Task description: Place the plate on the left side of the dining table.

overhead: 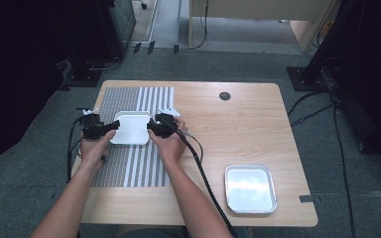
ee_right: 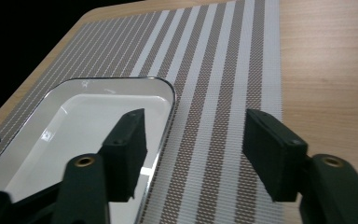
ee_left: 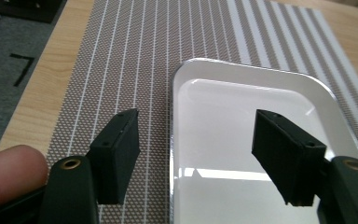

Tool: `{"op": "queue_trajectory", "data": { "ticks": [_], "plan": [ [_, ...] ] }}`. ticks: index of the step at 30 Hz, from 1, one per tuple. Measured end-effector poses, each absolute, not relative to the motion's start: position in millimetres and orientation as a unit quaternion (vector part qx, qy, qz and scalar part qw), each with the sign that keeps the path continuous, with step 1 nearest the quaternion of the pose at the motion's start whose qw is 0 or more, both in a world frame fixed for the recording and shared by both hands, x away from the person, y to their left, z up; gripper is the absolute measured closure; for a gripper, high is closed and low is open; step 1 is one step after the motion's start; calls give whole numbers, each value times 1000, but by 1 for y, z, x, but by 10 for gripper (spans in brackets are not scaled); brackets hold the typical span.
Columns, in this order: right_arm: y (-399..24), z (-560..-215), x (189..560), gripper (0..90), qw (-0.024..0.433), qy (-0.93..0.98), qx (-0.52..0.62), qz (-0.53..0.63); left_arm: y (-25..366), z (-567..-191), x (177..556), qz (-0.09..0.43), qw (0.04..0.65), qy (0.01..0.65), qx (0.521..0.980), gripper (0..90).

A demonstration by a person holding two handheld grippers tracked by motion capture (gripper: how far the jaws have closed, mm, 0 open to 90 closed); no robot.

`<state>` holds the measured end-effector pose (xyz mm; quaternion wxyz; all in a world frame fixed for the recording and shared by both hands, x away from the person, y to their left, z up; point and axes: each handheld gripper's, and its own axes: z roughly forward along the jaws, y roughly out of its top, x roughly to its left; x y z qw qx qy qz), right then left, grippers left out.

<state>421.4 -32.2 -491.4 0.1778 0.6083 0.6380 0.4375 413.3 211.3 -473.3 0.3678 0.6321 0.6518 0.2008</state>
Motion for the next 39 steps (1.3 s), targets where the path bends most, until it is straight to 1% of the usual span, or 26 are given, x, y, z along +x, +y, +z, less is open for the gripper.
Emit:
{"op": "queue_trajectory", "data": {
  "ticks": [1, 2, 4, 5, 6, 7, 8, 9, 10, 13, 14, 16, 17, 20, 25, 32, 37, 39],
  "plan": [
    [-42, -488, 420, 327, 170, 644, 601, 442, 211, -472, 409, 199, 372, 649, 633, 294],
    [-44, -487, 420, 318, 166, 645, 601, 442, 210, -472, 406, 200, 376, 647, 632, 290],
    [-48, -485, 419, 332, 164, 649, 597, 441, 209, -472, 403, 200, 375, 644, 636, 287],
    [-57, -483, 416, 334, 180, 657, 588, 436, 208, -472, 398, 199, 379, 642, 636, 275],
    [-57, -483, 416, 334, 180, 657, 588, 436, 208, -472, 398, 199, 379, 642, 636, 272],
    [-67, -481, 415, 324, 156, 658, 586, 446, 208, -471, 393, 199, 380, 637, 641, 268],
    [-70, -479, 413, 351, 150, 659, 587, 445, 208, -470, 389, 201, 382, 635, 641, 267],
    [-75, -476, 410, 371, 155, 670, 585, 430, 209, -469, 386, 203, 382, 633, 642, 266],
    [-75, -476, 410, 371, 155, 670, 585, 430, 209, -469, 386, 203, 382, 633, 642, 265],
    [-92, -472, 402, 302, 140, 676, 578, 435, 215, -466, 375, 207, 390, 634, 635, 263],
    [-96, -471, 400, 296, 137, 677, 576, 437, 216, -465, 372, 207, 392, 635, 633, 262],
    [-100, -470, 398, 289, 137, 678, 575, 438, 218, -464, 368, 208, 392, 634, 634, 262],
    [-108, -470, 392, 289, 153, 691, 570, 417, 218, -464, 363, 209, 392, 631, 636, 260],
    [-116, -470, 385, 286, 158, 694, 569, 411, 216, -464, 355, 212, 389, 626, 642, 259],
    [-123, -466, 377, 278, 155, 696, 577, 399, 212, -457, 346, 230, 386, 619, 644, 256],
    [-132, -457, 363, 262, 152, 697, 565, 414, 203, -455, 329, 226, 394, 610, 649, 254],
    [-146, -454, 352, 258, 150, 693, 570, 415, 200, -456, 315, 225, 398, 608, 649, 254],
    [-159, -452, 343, 251, 157, 692, 568, 416, 203, -454, 308, 226, 401, 608, 646, 254]
  ]
}}
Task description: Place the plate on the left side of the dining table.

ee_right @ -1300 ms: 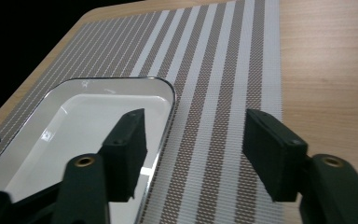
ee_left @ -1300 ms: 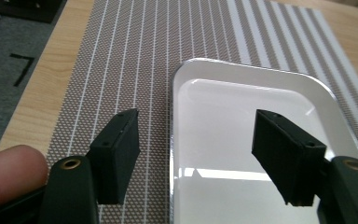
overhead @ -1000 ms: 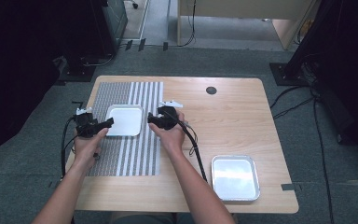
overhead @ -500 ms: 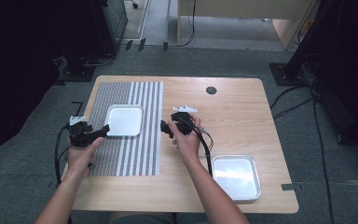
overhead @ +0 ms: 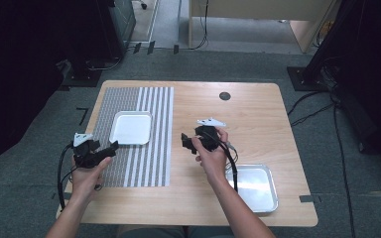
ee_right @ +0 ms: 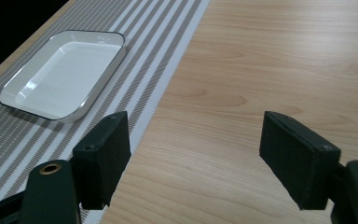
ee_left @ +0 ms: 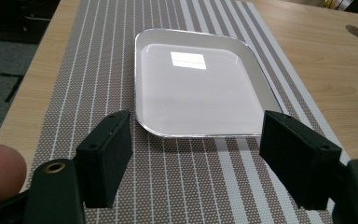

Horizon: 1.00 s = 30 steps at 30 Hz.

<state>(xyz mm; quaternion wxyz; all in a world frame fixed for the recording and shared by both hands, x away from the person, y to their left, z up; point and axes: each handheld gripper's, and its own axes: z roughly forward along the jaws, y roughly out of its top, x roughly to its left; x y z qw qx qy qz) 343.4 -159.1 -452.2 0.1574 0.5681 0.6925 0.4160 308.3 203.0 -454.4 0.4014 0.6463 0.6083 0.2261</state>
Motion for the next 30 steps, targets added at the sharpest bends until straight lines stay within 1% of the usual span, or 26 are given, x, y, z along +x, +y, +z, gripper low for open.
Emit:
{"op": "queue_trajectory", "data": {
  "ticks": [4, 9, 10, 11, 13, 15, 17, 18, 25, 30],
  "plan": [
    [-179, -449, 333, 246, 172, 688, 568, 418, 204, -453, 300, 229, 403, 607, 646, 254],
    [-198, -447, 324, 244, 175, 680, 573, 422, 203, -457, 289, 232, 400, 602, 651, 254],
    [-209, -445, 319, 242, 180, 676, 576, 423, 202, -459, 285, 238, 395, 600, 654, 254],
    [-209, -445, 319, 242, 180, 676, 576, 423, 202, -459, 285, 238, 395, 600, 654, 254],
    [-223, -444, 313, 238, 195, 673, 576, 421, 198, -465, 277, 250, 384, 594, 661, 254],
    [-234, -444, 309, 232, 195, 669, 578, 424, 197, -470, 273, 241, 383, 595, 665, 253],
    [-240, -445, 306, 232, 199, 667, 579, 423, 197, -471, 271, 241, 384, 595, 664, 253],
    [-251, -446, 302, 232, 205, 664, 584, 421, 198, -474, 268, 243, 381, 596, 663, 253],
    [-288, -449, 286, 229, 209, 651, 595, 423, 202, -481, 258, 238, 373, 597, 669, 252],
    [-313, -449, 272, 226, 220, 649, 598, 417, 206, -484, 249, 256, 361, 587, 678, 240]
  ]
}}
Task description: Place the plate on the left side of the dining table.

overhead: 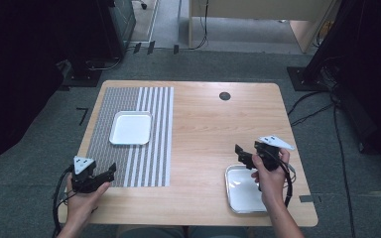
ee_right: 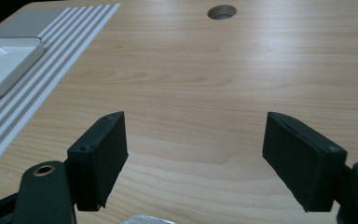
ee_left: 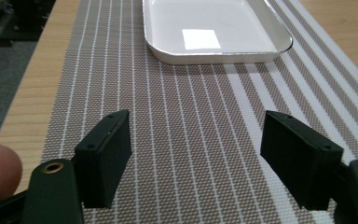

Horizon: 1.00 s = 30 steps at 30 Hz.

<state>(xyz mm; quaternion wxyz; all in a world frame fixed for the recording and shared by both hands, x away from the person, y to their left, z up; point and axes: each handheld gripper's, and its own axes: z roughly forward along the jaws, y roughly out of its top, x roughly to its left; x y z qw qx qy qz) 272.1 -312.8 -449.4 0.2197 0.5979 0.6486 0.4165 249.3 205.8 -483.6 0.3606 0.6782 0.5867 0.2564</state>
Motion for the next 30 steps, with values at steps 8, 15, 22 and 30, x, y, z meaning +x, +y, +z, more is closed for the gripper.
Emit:
{"op": "queue_trajectory", "data": {
  "ticks": [8, 15, 22, 30],
  "plan": [
    [-353, -458, 252, 223, 234, 637, 615, 403, 215, -487, 239, 255, 368, 588, 673, 221],
    [-380, -472, 235, 222, 248, 632, 627, 382, 224, -495, 234, 256, 355, 599, 671, 215],
    [-404, -490, 217, 223, 246, 623, 642, 373, 233, -499, 229, 257, 346, 608, 666, 210],
    [-430, -507, 196, 222, 245, 619, 658, 353, 245, -505, 221, 264, 339, 614, 662, 210]
  ]
}}
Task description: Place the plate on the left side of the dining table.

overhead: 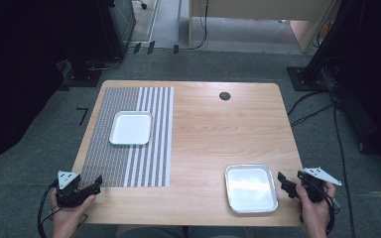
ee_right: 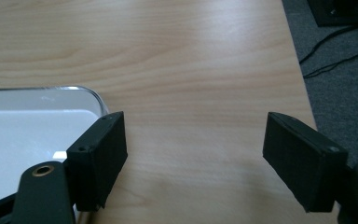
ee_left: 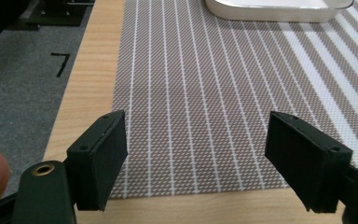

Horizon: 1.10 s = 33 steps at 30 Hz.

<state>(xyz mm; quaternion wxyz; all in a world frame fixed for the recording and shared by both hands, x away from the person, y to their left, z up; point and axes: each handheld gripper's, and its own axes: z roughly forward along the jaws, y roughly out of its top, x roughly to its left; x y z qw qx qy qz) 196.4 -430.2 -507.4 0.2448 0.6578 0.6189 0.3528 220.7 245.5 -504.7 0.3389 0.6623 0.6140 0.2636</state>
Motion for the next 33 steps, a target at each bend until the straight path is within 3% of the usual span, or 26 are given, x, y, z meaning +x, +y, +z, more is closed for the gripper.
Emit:
{"op": "queue_trajectory", "data": {
  "ticks": [15, 22, 26, 33],
  "plan": [
    [-440, -524, 175, 196, 240, 628, 654, 347, 250, -514, 220, 264, 303, 621, 673, 230],
    [-430, -526, 176, 122, 260, 645, 643, 320, 248, -516, 220, 273, 295, 620, 674, 231],
    [-421, -530, 177, 0, 269, 656, 639, 299, 248, -516, 220, 272, 297, 619, 674, 232],
    [-421, -531, 175, 0, 271, 654, 638, 303, 248, -516, 220, 273, 298, 618, 674, 232]
  ]
}}
